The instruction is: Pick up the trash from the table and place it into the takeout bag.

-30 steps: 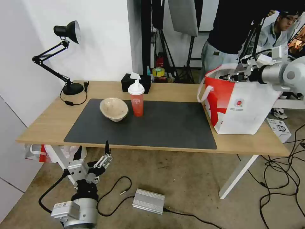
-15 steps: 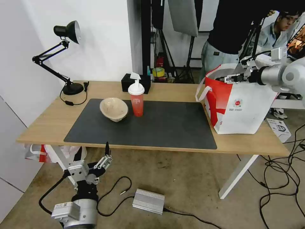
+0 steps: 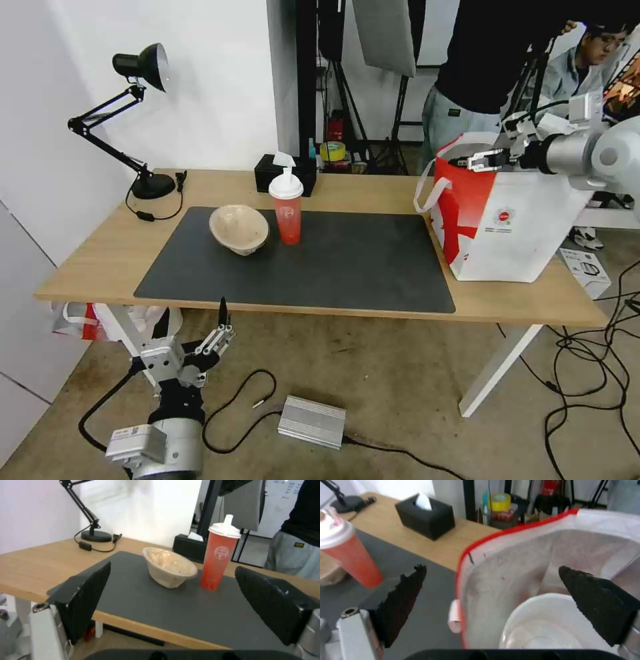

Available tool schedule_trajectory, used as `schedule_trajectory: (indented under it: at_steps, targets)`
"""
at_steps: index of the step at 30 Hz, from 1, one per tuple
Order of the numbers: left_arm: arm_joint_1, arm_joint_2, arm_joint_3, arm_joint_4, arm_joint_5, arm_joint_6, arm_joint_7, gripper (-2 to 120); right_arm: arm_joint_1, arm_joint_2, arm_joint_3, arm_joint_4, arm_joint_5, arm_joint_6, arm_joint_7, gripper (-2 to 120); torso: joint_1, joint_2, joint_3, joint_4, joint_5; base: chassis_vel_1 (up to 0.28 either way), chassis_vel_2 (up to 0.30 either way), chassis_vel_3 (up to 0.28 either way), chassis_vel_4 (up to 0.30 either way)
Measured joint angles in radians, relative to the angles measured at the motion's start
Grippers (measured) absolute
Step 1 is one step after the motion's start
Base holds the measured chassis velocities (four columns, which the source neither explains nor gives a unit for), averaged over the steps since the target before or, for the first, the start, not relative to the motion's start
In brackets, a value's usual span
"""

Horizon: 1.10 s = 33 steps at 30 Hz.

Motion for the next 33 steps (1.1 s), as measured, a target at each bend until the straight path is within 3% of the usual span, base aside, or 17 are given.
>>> schedule_trajectory:
  at_steps: [13, 20, 21, 27, 33]
  targets:
    - [0.005, -0.004, 0.003, 0.000, 0.009, -0.001, 0.001, 100, -0.067, -0.022, 0.084, 0.195, 0.056, 0.087, 0.115, 100, 0.000, 0.000, 0.000, 0.0000, -0.0001, 0.000, 0.000, 0.000, 0.000]
    - [0.006, -0.003, 0.002, -0.001, 0.010, -0.002, 0.001, 100, -0.074, -0.023, 0.088, 0.226, 0.063, 0.111, 0.129, 100, 0.000, 0.000, 0.000, 0.0001, -0.0001, 0.000, 0.000, 0.000, 0.000]
    - [0.007, -0.002, 0.000, -0.004, 0.010, -0.002, 0.001, 100, -0.127, -0.025, 0.120, 0.303, 0.080, 0.174, 0.178, 100, 0.000, 0.000, 0.000, 0.0001, -0.0001, 0.000, 0.000, 0.000, 0.000]
    - [0.009, -0.001, -0.002, -0.009, 0.010, -0.002, 0.000, 100, -0.248, -0.030, 0.186, 0.416, 0.115, 0.308, 0.260, 100, 0.000, 0.000, 0.000, 0.0002, 0.0000, 0.000, 0.000, 0.000, 0.000]
    - [0.006, 0.004, 0.000, -0.009, 0.009, -0.002, 0.000, 100, -0.534, -0.033, 0.354, 0.596, 0.075, 0.470, 0.382, 100, 0.000, 0.000, 0.000, 0.0000, -0.0001, 0.000, 0.000, 0.000, 0.000]
